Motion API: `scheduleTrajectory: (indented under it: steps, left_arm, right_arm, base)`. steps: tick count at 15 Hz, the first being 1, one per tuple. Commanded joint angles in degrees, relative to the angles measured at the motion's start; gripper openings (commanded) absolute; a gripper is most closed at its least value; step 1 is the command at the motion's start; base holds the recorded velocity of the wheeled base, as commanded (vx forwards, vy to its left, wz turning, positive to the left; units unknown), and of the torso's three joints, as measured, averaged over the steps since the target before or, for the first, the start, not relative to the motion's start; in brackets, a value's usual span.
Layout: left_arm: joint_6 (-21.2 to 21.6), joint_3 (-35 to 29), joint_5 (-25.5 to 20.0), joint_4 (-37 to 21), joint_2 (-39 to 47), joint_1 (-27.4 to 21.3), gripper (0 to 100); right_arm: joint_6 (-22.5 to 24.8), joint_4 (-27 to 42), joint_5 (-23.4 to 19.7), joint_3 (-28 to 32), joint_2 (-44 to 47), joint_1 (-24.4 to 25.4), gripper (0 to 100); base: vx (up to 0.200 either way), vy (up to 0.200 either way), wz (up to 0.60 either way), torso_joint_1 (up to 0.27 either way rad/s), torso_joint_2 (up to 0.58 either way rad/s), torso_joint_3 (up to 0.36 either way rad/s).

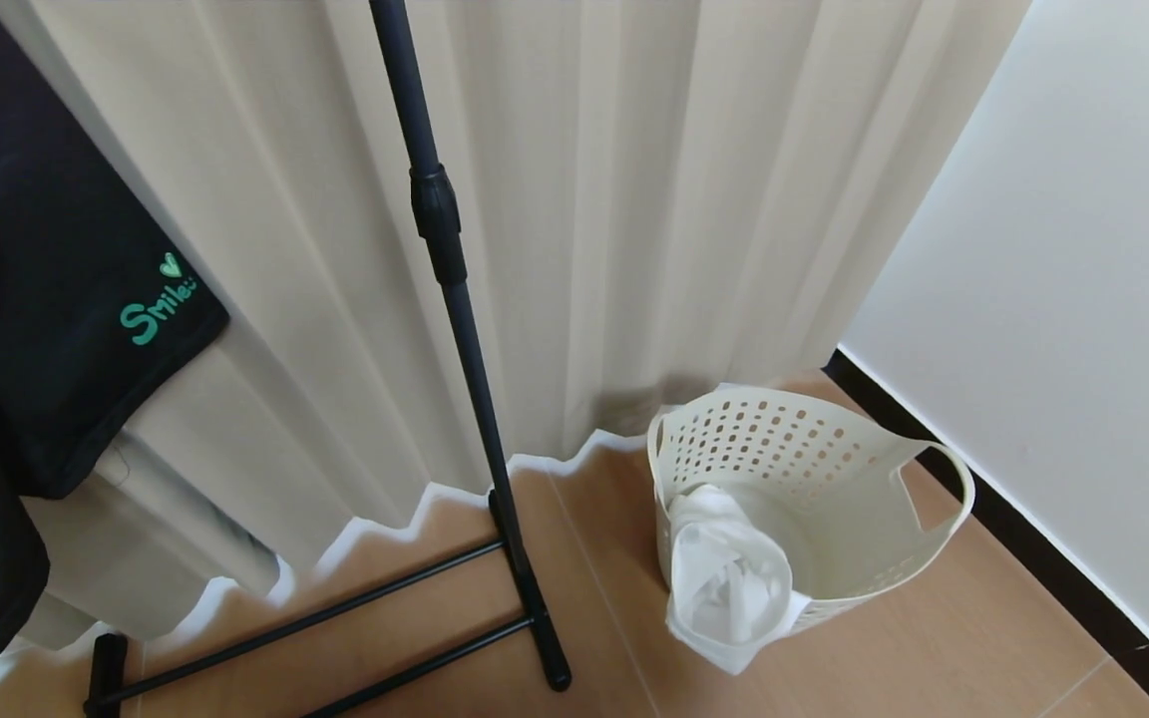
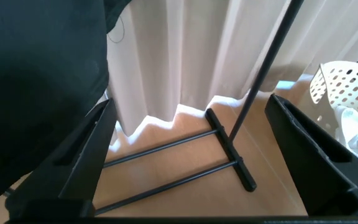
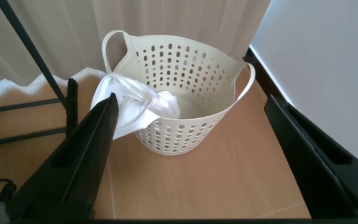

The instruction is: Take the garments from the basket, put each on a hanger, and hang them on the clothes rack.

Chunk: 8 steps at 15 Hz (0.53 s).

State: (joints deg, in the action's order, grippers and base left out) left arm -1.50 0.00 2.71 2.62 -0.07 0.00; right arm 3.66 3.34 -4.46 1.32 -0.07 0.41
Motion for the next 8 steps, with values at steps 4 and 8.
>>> scheduleTrajectory:
  steps: [4,8]
  left_arm:
    - [0.01,0.0,0.02,0.02,0.07,0.0,100]
    - [-0.08,0.0,0.02,0.02,0.07,0.0,100]
  right_arm:
    - [0.03,0.0,-0.02,0.09,0.07,0.02,100]
    - [0.12,-0.09,0.07,0.0,0.07,0.02,100]
  base:
    - [0.0,0.0,0.0,0.004,0.0,-0.195]
    - [0.0,0.0,0.0,0.001,0.0,-0.198]
